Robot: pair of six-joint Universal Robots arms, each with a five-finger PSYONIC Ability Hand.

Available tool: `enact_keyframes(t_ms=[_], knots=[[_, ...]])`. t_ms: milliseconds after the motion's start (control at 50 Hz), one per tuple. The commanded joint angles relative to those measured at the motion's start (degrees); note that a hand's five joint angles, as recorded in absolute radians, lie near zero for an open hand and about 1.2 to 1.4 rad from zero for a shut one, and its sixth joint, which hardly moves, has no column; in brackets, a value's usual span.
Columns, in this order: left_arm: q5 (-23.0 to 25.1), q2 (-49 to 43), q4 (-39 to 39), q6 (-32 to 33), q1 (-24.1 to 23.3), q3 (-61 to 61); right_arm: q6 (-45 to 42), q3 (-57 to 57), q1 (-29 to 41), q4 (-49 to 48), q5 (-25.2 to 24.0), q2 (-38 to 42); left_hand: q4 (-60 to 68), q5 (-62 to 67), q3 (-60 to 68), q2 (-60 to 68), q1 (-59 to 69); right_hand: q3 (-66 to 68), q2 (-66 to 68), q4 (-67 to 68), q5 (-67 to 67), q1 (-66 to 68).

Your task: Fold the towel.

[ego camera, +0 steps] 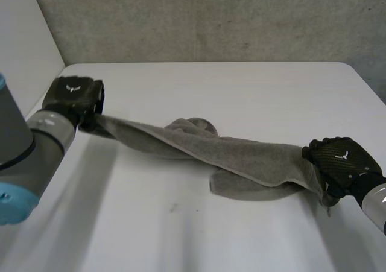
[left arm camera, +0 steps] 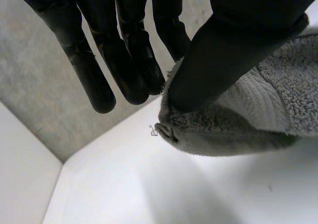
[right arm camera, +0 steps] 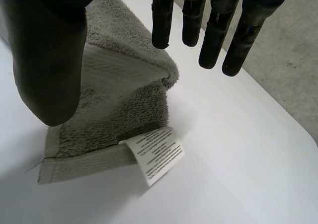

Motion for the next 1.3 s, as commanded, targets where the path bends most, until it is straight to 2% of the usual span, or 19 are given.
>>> enact_keyframes(t_ms=[20,320,440,600,660,700,720,760,820,920,980,1020,1040,1140,1200,1300], knots=[[0.1,1.2,3.2,-0.4,1.5,-7.6,3.0,-0.3,0.1,0.2,0.3,0.1,10.2,11.2,10.3,10.3,11.8,2.2,3.7,2.0,2.2,2.2],[0.2,2.5,4.4,-0.4,4.6,-9.8,17.4,-1.0,0.1,2.2,0.8,0.8,10.2,11.2,10.3,10.3,11.8,3.7,5.2,3.5,3.7,3.7],[0.2,2.5,4.4,-0.4,4.8,-9.8,19.6,-0.1,0.3,1.4,0.8,1.3,10.2,11.2,10.3,10.3,11.8,5.6,7.1,5.3,5.6,5.6],[0.1,2.4,4.5,-0.4,4.8,-9.9,19.7,0.2,1.1,-4.3,4.7,6.2,10.2,11.2,10.3,10.3,11.8,12.1,13.6,11.9,12.1,12.1],[0.1,2.3,4.5,-0.4,4.8,-9.9,19.2,0.1,1.6,-7.3,6.7,8.2,10.2,11.2,10.3,10.3,11.8,19.4,20.9,19.1,19.3,19.4],[0.1,2.3,4.5,-0.4,4.8,-9.9,19.2,0.1,1.9,-10.5,8.7,8.4,10.2,11.2,10.3,10.3,11.8,36.1,37.6,35.9,36.1,36.1],[0.1,2.3,4.5,-0.4,4.9,-10.0,19.2,0.1,1.9,-10.5,8.7,8.4,10.2,11.2,10.3,10.3,11.8,36.2,37.7,36.0,36.2,36.2],[0.1,2.2,4.5,-0.4,4.9,-9.9,19.2,-0.2,1.6,-13.3,10.6,8.0,10.2,11.2,10.3,10.3,11.8,55.1,56.6,54.9,55.1,55.1],[0.1,2.2,4.5,-0.4,4.9,-9.9,19.2,-0.3,1.6,-14.2,11.0,6.8,10.2,11.2,10.3,10.3,11.8,57.5,59.0,57.3,57.5,57.5],[0.1,2.6,4.4,-0.4,4.7,-9.9,19.7,-1.2,1.6,-13.7,9.1,-3.0,10.2,11.2,10.3,10.3,11.8,57.5,59.0,57.3,57.5,57.5],[0.0,4.7,3.9,-0.4,4.6,-9.9,19.7,-1.8,1.8,-13.3,8.3,-5.3,10.2,11.2,10.3,10.3,11.8,57.5,59.0,57.3,57.5,57.5],[0.0,6.7,3.8,-0.5,4.6,-10.0,19.7,-4.5,1.8,-9.1,5.8,-10.3,10.2,11.2,10.3,10.3,11.8,57.5,59.0,57.3,57.5,57.5],[0.1,8.7,3.8,-0.5,4.6,-10.0,19.7,-4.5,1.8,-9.1,5.8,-10.3,10.2,11.2,10.3,10.3,11.8,57.5,59.0,57.3,57.5,57.5],[0.2,14.8,3.6,-1.2,4.6,-9.4,20.7,-16.2,0.5,5.7,1.6,-16.7,10.2,11.2,10.3,10.3,11.8,57.5,59.0,57.3,57.5,57.5],[1.1,19.0,2.8,-2.4,4.7,-8.7,21.0,-20.3,0.5,9.5,0.5,-17.3,10.2,11.2,10.3,10.3,11.8,57.5,59.0,57.3,57.5,57.5],[2.0,23.0,0.6,-3.8,4.7,-6.1,19.7,-39.3,0.6,27.5,-3.2,-16.5,10.2,11.2,10.3,10.3,11.8,57.5,59.0,57.3,57.5,57.5]])
